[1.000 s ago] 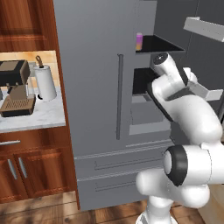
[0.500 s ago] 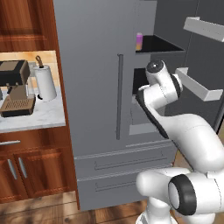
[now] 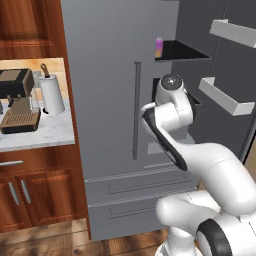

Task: Open the fridge, grab two sodas, and place both sodas inside the bowl with ice on the dining counter.

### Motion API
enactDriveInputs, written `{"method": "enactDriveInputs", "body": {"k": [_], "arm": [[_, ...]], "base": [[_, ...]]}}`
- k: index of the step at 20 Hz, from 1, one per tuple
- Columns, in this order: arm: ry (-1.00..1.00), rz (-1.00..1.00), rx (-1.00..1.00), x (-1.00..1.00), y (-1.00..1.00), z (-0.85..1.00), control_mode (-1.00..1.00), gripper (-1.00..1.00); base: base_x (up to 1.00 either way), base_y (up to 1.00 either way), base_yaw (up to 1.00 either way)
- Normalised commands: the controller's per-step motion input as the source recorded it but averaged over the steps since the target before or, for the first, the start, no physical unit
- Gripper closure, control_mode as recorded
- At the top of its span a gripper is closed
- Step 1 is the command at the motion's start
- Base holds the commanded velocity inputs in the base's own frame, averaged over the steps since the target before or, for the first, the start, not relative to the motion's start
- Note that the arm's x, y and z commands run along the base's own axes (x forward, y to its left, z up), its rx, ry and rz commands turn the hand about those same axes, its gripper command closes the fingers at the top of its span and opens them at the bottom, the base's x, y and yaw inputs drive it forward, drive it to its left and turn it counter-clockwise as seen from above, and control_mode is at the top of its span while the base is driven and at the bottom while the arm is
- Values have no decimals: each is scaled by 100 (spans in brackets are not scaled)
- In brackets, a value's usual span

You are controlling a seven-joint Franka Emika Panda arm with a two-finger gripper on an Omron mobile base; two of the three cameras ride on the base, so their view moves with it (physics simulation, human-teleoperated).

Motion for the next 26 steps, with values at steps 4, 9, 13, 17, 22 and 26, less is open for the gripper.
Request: {"method": "enactDriveInputs", "body": {"k": [4, 9, 13, 17, 22, 26], "arm": [[0, 17, 2, -21, 55, 1, -100, -100], [-5, 3, 2, -5, 29, 27, -100, -100], [-8, 0, 3, 0, 18, 34, -100, -100], [-8, 0, 5, 0, 16, 21, -100, -100], [-8, 0, 6, 2, 4, 7, -100, -100], [-16, 0, 4, 10, 0, 0, -100, -100]], "base": [[0, 0, 0], [0, 0, 0], [0, 0, 0], [0, 0, 0], [0, 0, 0], [0, 0, 0]]}}
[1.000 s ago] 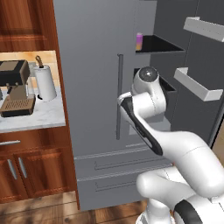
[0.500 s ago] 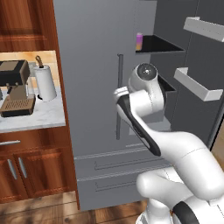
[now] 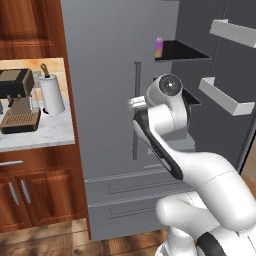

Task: Open the fridge, grab two sodas, and place both sodas inside the bowl with ice on the dining counter.

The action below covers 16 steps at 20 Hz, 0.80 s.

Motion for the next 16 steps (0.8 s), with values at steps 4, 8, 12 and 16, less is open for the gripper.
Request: {"method": "enactDriveInputs", "body": {"k": [4, 8, 12, 16], "arm": [[-11, 0, 4, 20, 0, 0, -100, -100], [-1, 0, 3, 37, 7, 0, -100, -100], [0, 1, 2, 42, 9, 0, -100, -100], [0, 0, 2, 43, 14, 0, -100, -100]], "base": [[0, 0, 0], [0, 0, 0], [0, 0, 0], [0, 0, 0]]}}
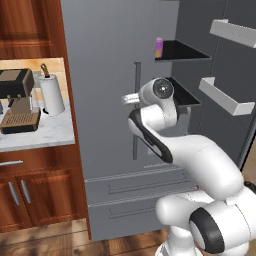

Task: Open the fridge, grab two sodas, and place both sodas inside the bowl with ice on the dining counter.

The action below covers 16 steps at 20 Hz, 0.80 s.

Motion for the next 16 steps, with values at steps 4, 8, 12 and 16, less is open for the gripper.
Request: {"method": "enactDriveInputs", "body": {"k": [4, 8, 12, 16], "arm": [[0, 0, 0, 43, 5, 0, -100, -100], [0, 0, 0, 39, 0, 0, -100, -100], [0, 0, 0, 29, 0, 0, -100, -100], [0, 0, 0, 29, 0, 0, -100, -100]], "base": [[0, 0, 0], [0, 0, 0], [0, 0, 0], [0, 0, 0]]}}
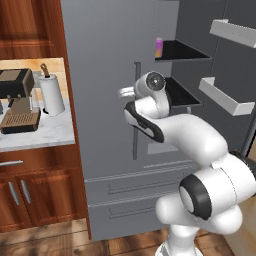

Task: Open the fridge, grab two sodas, and place both sodas inside the bowl with ice on the dining counter.

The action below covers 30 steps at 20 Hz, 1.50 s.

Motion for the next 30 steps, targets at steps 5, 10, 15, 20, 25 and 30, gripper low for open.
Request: {"method": "enactDriveInputs", "body": {"k": [5, 10, 15, 20, 25, 30], "arm": [[0, 0, 0, 34, 0, 0, -100, -100], [1, 0, 0, 39, 0, -4, -100, -100], [1, 0, 0, 44, 0, -8, -100, 100], [2, 0, -1, 28, 8, -7, -100, 100], [1, 1, -2, -16, 15, -9, -100, 100], [0, 4, 0, -65, 9, -6, -100, 100]], "base": [[0, 0, 0], [0, 0, 0], [0, 0, 0], [0, 0, 0], [0, 0, 0], [0, 0, 0]]}}
